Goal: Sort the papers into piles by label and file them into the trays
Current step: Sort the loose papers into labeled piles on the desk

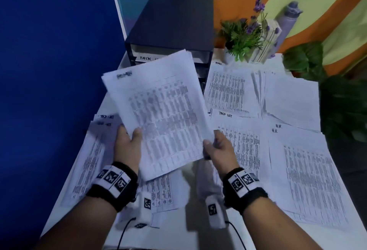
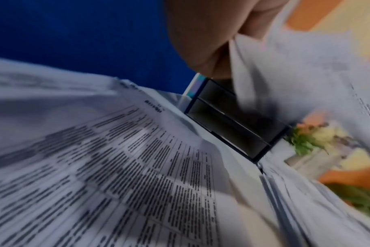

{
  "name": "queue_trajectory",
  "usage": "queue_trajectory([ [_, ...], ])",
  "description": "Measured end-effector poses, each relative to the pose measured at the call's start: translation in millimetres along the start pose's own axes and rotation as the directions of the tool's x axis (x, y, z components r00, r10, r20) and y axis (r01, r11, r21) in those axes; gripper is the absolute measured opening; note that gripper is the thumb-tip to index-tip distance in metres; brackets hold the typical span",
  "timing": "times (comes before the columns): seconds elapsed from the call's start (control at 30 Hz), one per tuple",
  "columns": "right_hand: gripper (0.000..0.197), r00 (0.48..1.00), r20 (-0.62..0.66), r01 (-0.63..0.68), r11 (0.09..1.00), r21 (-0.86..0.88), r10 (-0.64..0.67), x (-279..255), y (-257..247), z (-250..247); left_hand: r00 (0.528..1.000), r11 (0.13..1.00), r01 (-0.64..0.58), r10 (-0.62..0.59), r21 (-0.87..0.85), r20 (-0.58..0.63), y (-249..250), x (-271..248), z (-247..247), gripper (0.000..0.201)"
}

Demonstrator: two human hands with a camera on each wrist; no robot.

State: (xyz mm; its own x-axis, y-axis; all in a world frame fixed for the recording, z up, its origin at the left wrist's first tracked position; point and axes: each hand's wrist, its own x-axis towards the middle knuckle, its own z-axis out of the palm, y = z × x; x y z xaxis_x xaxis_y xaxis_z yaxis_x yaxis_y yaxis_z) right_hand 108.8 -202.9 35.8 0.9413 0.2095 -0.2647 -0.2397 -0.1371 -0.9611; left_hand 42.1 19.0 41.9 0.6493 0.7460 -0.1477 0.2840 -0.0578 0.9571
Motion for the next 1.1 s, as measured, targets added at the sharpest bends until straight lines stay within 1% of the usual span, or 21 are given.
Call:
queue_trajectory([
  [0.07, 0.014, 0.994, -0.103, -0.029, 0.999, -0.018, 0.027, 12, -2, -24, 0.993, 0.999, 0.012, -0.016, 0.036, 0.114, -6, 3, 14, 0.013],
  [0.13, 0.014, 0.976, -0.213, -0.055, 0.997, -0.051, 0.043, 24, -1, -55, 0.983, 0.995, 0.02, -0.037, 0.097, 0.182, -13, 4, 25, 0.025],
  [0.2, 0.017, 0.938, -0.338, -0.091, 0.995, -0.044, 0.071, 36, 5, -92, 0.979, 0.959, -0.012, -0.046, 0.282, 0.197, -27, 7, 28, 0.035],
  [0.27, 0.019, 0.882, -0.449, -0.157, 0.988, 0.002, 0.142, 46, 15, -127, 0.983, 0.869, -0.027, -0.068, 0.495, 0.173, -44, 16, 26, 0.04],
  [0.33, 0.023, 0.82, -0.536, -0.202, 0.978, 0.058, 0.202, 54, 24, -155, 0.983, 0.766, -0.005, -0.114, 0.642, 0.145, -56, 22, 22, 0.047],
  [0.4, 0.032, 0.767, -0.595, -0.212, 0.97, 0.122, 0.243, 62, 28, -171, 0.976, 0.638, 0.033, -0.185, 0.769, 0.111, -63, 23, 18, 0.054],
  [0.43, 0.033, 0.748, -0.609, -0.219, 0.964, 0.149, 0.264, 67, 28, -176, 0.972, 0.582, 0.049, -0.215, 0.811, 0.096, -66, 23, 16, 0.057],
  [0.47, 0.033, 0.736, -0.614, -0.23, 0.958, 0.17, 0.286, 73, 27, -178, 0.968, 0.549, 0.064, -0.237, 0.834, 0.082, -68, 23, 14, 0.058],
  [0.53, 0.033, 0.723, -0.612, -0.252, 0.947, 0.197, 0.32, 90, 24, -178, 0.962, 0.526, 0.097, -0.267, 0.845, 0.056, -71, 23, 11, 0.061],
  [0.6, 0.035, 0.735, -0.594, -0.253, 0.945, 0.205, 0.326, 110, 19, -173, 0.959, 0.516, 0.123, -0.282, 0.848, 0.032, -75, 22, 8, 0.063],
  [0.7, 0.023, 0.808, -0.524, -0.203, 0.961, 0.186, 0.271, 139, 0, -159, 0.956, 0.508, 0.157, -0.292, 0.847, -0.002, -80, 21, 2, 0.064],
  [0.77, 0.036, 0.838, -0.494, -0.197, 0.973, 0.118, 0.23, 156, -8, -155, 0.952, 0.51, 0.178, -0.305, 0.842, -0.016, -82, 21, -5, 0.066],
  [0.83, 0.051, 0.841, -0.507, -0.235, 0.972, -0.03, 0.188, 165, -12, -151, 0.945, 0.525, 0.213, -0.324, 0.824, -0.039, -85, 22, -14, 0.066],
  [0.9, 0.051, 0.867, -0.48, -0.227, 0.963, -0.144, 0.133, 159, -13, -140, 0.941, 0.548, 0.248, -0.333, 0.799, -0.064, -87, 21, -21, 0.066],
  [0.93, 0.05, 0.89, -0.442, -0.206, 0.965, -0.162, 0.115, 149, -15, -130, 0.941, 0.556, 0.26, -0.328, 0.789, -0.079, -90, 21, -25, 0.066],
  [1.0, 0.044, 0.934, -0.335, -0.179, 0.975, -0.134, 0.125, 125, -13, -104, 0.944, 0.56, 0.265, -0.316, 0.785, -0.094, -94, 21, -31, 0.068],
  [1.03, 0.037, 0.953, -0.266, -0.178, 0.977, -0.116, 0.142, 112, -8, -89, 0.945, 0.559, 0.262, -0.312, 0.786, -0.093, -97, 21, -35, 0.07],
  [1.1, 0.022, 0.971, -0.144, -0.2, 0.977, -0.074, 0.188, 89, 5, -56, 0.946, 0.57, 0.259, -0.313, 0.78, -0.085, -100, 21, -41, 0.074],
])
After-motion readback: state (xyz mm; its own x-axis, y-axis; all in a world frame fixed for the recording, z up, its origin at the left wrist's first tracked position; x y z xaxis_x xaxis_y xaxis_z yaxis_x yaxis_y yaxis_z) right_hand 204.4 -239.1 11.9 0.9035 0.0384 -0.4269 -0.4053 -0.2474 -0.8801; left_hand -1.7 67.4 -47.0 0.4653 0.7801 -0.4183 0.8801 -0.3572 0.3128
